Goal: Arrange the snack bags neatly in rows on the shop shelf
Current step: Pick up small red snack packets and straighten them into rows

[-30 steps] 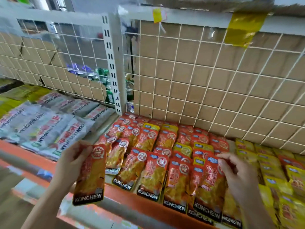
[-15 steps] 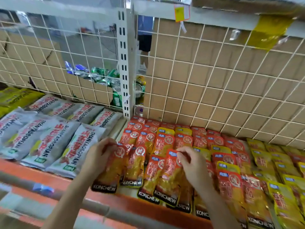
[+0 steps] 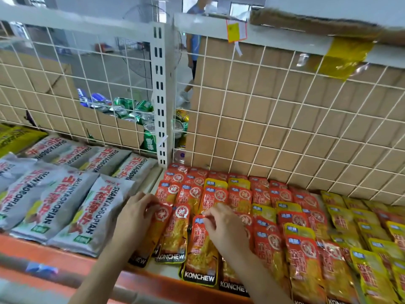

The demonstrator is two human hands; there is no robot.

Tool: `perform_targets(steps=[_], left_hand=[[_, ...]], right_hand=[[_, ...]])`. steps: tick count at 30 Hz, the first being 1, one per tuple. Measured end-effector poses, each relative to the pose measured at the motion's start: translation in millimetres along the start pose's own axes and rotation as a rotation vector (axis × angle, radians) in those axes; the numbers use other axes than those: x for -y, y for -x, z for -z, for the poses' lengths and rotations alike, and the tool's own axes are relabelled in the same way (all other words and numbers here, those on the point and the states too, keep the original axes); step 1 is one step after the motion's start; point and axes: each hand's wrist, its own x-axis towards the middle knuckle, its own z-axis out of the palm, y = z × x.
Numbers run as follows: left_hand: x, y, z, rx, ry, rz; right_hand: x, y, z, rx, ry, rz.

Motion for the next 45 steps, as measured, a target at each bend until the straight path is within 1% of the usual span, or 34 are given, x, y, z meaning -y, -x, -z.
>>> perform_targets(steps=[3,7,11,13,17,21,24,26,29,33,36,39,41,45], left_hand=[[2.7,2.7,-0.6,-0.02,-0.046,-0.021],[0.7,-0.4,1.8,-0.035,-0.088,-0.016],[-18.7,-10.6,1.1,-0.024,-0.034,-0.075],[-34.0,-19.2,-1.9,-0.015,0.014,-0.126],[-68.2,-36.8,-20.2,0.067,0.031,-0.229],[-96.4,-51.1,-45.8,0.163,-0.006,-0.285],[-106.1,-61.3,-63.6,0.267,-0.12,-0.246],[-106.8,-63.8,-73.4,0.341,-0.148,-0.207],[-105.5,-64.1,-82.7,0.395,-0.192,-0.177],[-106.6,-68.4,-86.8,0.367,-0.159,-0.14],[-105.7,-73.3,-89.9,0.3,-0.088,-0.127],[-103.0,-78.3,-91.5,0.256,-0.029,-0.104],[-102.9,-80.4,-90.5,0.238,-0.004,-0.094],[-104.9,-85.9,-88.1,0.235,0.033,-0.091]], right_hand=[[-2.5,1.0,-1.8,-0.029,0.041,0.021],[-11.8,-1.4,9.7,-0.1,0.007,0.024],[-39.9,-3.8,32.1,-0.16,0.022,-0.042],[-55.6,-4.2,46.7,-0.158,0.067,-0.095],[-87.0,-2.5,71.2,-0.066,0.149,-0.22],[-102.3,0.5,81.1,0.068,0.216,-0.252],[-104.3,2.9,78.1,0.168,0.282,-0.245],[-105.0,4.0,74.9,0.218,0.327,-0.244],[-105.7,4.4,74.2,0.252,0.356,-0.247],[-106.7,2.1,75.4,0.226,0.32,-0.26],[-107.4,-1.3,74.7,0.221,0.281,-0.289],[-108.5,-6.7,77.5,0.171,0.209,-0.335],[-109.6,-11.4,81.7,0.148,0.205,-0.362],[-110.8,-19.1,85.3,0.201,0.222,-0.396]])
